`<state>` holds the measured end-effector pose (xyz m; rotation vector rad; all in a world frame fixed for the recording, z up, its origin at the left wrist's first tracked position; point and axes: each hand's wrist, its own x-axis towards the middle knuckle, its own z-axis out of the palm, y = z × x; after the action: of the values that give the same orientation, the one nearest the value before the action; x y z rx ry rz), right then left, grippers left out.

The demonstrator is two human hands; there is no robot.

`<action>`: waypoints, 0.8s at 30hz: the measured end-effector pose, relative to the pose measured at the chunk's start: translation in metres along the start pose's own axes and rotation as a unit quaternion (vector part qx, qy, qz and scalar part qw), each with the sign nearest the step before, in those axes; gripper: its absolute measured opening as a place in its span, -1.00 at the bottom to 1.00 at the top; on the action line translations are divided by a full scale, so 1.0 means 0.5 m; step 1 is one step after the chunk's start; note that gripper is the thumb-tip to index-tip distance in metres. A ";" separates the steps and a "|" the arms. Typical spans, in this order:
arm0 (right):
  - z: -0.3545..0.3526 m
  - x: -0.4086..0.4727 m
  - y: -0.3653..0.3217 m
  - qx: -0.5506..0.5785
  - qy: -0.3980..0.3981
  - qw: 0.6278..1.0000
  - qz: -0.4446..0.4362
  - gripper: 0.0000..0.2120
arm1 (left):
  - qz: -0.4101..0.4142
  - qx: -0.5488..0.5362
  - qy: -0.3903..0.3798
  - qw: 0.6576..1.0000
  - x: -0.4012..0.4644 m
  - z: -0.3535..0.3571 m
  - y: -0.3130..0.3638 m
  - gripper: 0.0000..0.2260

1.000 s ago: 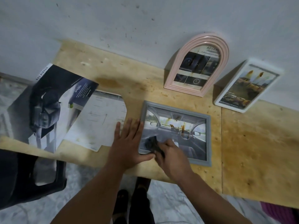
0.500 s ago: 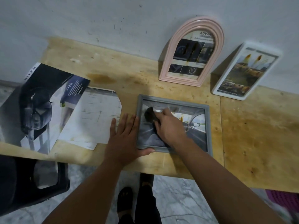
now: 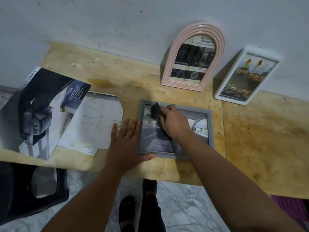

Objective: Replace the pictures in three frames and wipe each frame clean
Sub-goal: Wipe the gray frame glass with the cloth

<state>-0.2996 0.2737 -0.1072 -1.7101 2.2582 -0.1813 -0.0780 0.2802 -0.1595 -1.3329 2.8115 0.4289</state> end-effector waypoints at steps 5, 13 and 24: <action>0.043 -0.091 -0.018 -0.025 -0.018 0.997 -0.067 -0.63 | 0.004 0.000 0.000 1.000 -0.001 -0.001 0.000 0.15; -0.022 -0.110 0.032 0.078 -0.149 0.973 -0.159 -0.63 | 0.004 -0.005 0.007 1.000 0.000 -0.002 0.003 0.16; -0.007 -0.068 0.063 0.004 -0.025 0.999 -0.024 -0.69 | -0.002 0.001 0.000 1.000 -0.001 -0.005 0.004 0.16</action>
<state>-0.3212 0.3146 -0.1071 -1.7459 2.1797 -0.1563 -0.0788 0.2812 -0.1565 -1.3365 2.8082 0.4277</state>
